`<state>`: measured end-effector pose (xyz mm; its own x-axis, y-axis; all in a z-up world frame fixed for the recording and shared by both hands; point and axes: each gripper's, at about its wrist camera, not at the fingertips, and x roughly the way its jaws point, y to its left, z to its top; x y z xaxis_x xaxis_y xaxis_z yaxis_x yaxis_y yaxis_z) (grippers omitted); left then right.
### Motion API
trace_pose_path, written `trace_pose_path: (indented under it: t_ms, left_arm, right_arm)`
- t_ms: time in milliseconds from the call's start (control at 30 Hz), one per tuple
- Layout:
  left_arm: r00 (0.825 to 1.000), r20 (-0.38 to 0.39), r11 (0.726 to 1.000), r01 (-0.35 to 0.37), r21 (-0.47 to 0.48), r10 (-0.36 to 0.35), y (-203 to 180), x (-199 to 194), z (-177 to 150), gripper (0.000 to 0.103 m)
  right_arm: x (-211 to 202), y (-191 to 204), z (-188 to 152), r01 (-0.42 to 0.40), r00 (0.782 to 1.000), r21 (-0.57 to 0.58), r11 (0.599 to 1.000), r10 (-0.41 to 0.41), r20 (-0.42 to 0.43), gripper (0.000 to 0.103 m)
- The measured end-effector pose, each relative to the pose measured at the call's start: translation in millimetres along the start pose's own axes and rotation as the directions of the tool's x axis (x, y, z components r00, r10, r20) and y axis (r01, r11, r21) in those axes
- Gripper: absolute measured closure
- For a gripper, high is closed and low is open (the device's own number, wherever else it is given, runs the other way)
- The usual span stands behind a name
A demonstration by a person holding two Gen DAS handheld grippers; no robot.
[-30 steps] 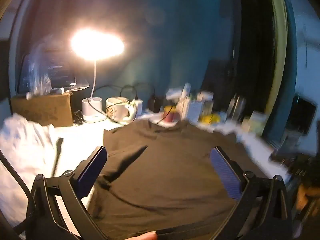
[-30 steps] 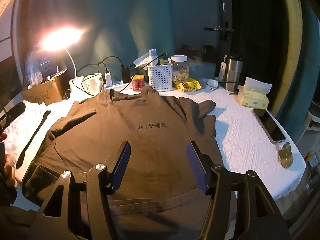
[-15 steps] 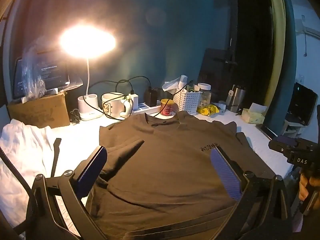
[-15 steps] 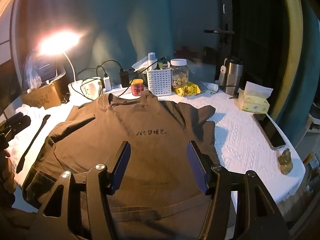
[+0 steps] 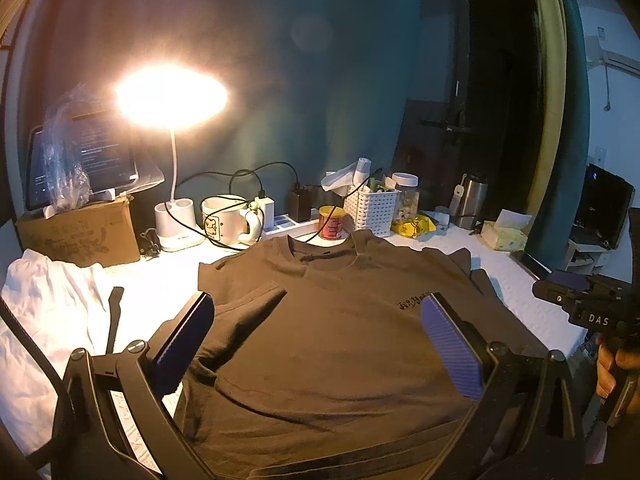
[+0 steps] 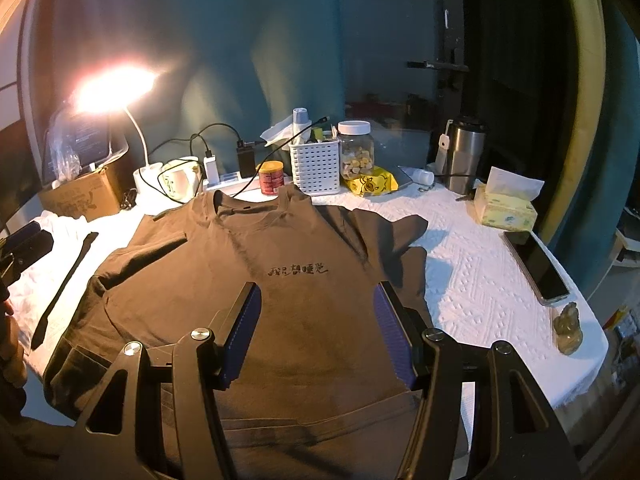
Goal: Fold small clothes
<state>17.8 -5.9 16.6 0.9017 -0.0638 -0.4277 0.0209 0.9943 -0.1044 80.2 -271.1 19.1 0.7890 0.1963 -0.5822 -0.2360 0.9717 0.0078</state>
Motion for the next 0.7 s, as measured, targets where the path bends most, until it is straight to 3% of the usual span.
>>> trace_pose_path:
  t_ms: [700]
  left_arm:
    - [1.0, 0.013, 1.0, 0.012, -0.01, -0.012, -3.2, 1.6, 6.8, 0.001]
  right_arm:
    - [1.6, 5.8, 3.2, -0.004, 1.0, -0.021, 1.0, 0.004, -0.002, 0.041]
